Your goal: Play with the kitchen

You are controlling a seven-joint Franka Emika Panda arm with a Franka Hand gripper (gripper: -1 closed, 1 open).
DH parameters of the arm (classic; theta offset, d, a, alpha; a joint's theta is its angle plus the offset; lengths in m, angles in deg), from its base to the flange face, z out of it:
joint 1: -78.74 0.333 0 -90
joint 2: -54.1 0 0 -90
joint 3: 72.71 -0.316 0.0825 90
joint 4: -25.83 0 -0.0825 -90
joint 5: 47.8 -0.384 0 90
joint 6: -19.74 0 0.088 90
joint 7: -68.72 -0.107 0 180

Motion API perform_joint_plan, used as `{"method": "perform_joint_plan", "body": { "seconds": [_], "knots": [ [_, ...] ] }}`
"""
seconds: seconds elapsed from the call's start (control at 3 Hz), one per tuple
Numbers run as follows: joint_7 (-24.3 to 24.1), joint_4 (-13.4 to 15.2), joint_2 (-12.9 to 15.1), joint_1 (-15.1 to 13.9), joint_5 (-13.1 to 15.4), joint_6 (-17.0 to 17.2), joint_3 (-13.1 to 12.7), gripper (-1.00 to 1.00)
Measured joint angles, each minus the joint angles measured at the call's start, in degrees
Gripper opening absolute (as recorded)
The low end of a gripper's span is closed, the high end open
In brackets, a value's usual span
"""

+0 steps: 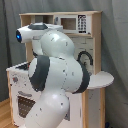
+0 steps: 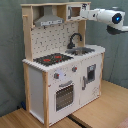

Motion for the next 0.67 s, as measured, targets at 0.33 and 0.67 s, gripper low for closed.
{"method": "perform_joint_plan", "body": {
  "seconds": [0.33, 0.67],
  "knots": [
    [-0.4, -1.3, -3.1, 1.4, 0.0, -2.4, 3.9, 1.0],
    [-0.5, -4.8, -6.6, 3.4, -0.2, -4.0, 6.4, 1.0]
  ]
}}
